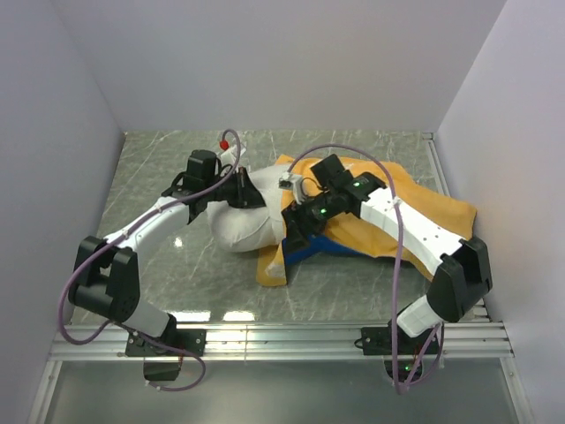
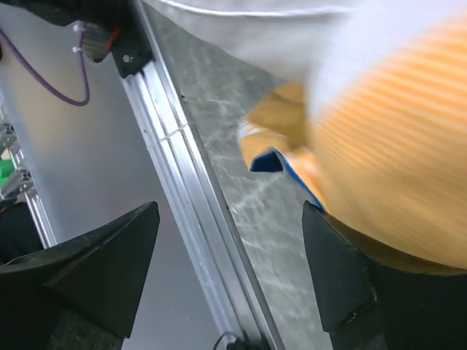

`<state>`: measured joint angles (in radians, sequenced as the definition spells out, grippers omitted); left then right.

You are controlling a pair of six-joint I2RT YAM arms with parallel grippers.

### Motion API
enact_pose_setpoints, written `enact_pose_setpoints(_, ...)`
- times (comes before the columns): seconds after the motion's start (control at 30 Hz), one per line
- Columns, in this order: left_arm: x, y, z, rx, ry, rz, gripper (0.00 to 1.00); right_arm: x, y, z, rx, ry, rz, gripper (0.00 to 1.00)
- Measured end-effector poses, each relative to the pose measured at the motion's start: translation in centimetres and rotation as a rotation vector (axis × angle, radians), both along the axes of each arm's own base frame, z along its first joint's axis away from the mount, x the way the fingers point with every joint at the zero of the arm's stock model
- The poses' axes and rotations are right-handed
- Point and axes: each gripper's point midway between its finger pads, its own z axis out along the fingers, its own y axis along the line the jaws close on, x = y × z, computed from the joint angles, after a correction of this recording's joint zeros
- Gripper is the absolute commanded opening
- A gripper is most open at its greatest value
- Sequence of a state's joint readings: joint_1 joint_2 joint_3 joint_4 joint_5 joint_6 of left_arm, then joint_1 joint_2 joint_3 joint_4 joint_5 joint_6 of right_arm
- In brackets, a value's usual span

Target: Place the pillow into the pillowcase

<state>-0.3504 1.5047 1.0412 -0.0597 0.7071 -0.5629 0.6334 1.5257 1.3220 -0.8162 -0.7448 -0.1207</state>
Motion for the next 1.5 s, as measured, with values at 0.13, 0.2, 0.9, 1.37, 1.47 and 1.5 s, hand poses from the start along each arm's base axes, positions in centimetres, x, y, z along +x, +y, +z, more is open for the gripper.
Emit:
enact_pose_setpoints(0.13,-1.6,1.5,-1.4,0.075,-0.036,-0.008,0.00,2.4,-4.1,1.3,-0.040,-0.072,-0.145,0.89)
enact_pose_setpoints(0.2,-2.2,2.7,-2.0,0.110,-0.052,0.004,0.00,3.7,-6.6,1.3,-0.092,-0.132,-0.238,0.89)
enact_pose_setpoints(0.9,-0.5,6.0,-3.1,0.075,-0.012,0.194,0.01,15.6,-8.8,-0.6,-0.216,-0.228,-0.588,0.79)
enact_pose_setpoints(1.37,-0.3,4.1,-3.5,0.039,0.031,0.167,0.00,13.1,-14.0,-9.6,0.026,0.319,-1.047,0.75)
enact_pose_setpoints(1.47,-0.3,4.0,-3.5,0.038,0.032,0.167,0.00,14.6,-13.5,-9.8,0.078,0.319,-1.071,0.65)
enact_pose_setpoints(1.5,-0.3,4.0,-3.5,0.038,0.032,0.167,0.00,15.1,-13.4,-9.9,0.095,0.320,-1.078,0.59)
